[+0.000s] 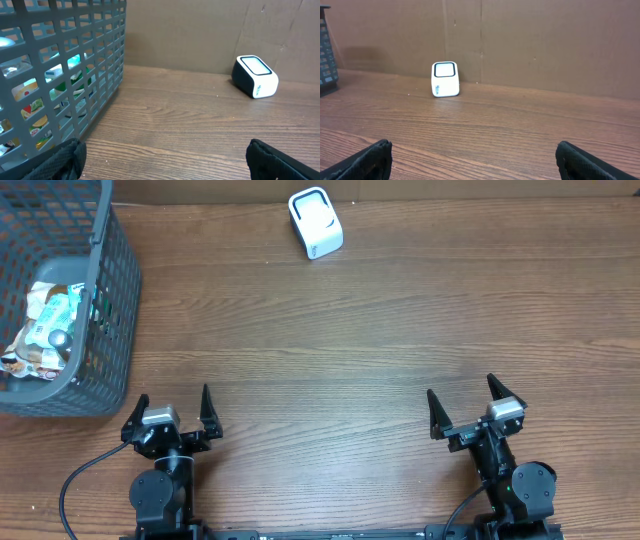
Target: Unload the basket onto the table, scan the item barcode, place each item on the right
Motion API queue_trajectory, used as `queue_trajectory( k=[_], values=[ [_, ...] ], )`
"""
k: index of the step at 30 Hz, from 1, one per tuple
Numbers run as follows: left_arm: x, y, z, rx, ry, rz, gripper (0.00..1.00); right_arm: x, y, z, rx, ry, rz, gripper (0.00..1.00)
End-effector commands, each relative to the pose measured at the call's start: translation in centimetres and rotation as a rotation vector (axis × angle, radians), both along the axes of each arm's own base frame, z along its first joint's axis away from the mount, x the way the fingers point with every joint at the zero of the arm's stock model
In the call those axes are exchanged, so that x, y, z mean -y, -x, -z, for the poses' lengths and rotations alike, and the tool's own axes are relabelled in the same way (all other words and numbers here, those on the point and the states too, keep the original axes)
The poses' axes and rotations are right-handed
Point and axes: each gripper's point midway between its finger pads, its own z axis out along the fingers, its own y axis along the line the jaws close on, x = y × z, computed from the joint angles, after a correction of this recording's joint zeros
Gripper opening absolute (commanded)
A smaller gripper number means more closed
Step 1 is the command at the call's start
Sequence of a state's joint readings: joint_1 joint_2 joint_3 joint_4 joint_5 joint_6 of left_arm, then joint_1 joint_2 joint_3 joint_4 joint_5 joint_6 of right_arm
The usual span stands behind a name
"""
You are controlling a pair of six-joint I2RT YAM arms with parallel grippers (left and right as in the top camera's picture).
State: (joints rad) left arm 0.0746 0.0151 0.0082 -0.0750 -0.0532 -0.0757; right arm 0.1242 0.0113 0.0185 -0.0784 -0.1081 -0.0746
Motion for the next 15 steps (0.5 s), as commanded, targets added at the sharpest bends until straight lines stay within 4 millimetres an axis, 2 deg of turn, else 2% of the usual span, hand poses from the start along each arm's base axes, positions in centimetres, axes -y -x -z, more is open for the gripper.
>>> queue_trajectory(
  k=[1,4,8,12,15],
  values=[
    [-0.2,0.1,-0.2,0.013,0.003,-0.013,1.00,0.0,0.0,0.2,0.002,0.002,-0.003,1.00],
    [-0.9,0.1,-1.5,0.065,-0.006,-0.054,1.00,0.0,0.0,0.2,0.002,0.002,-0.003,1.00],
    [0.2,0.0,-3.8,0.145,-0.046,0.012,1.00,0.0,0.0,0.2,0.002,0.002,-0.003,1.00],
    [2.2,0.9,-8.2,0.219,-0.086,0.124,1.00,-0.1,0.0,0.2,0.002,0.002,-0.004,1.00],
    [2.4,2.4,-12.0,0.243,-0.086,0.129,1.00,0.0,0.0,0.2,0.002,0.002,-0.003,1.00]
  ],
)
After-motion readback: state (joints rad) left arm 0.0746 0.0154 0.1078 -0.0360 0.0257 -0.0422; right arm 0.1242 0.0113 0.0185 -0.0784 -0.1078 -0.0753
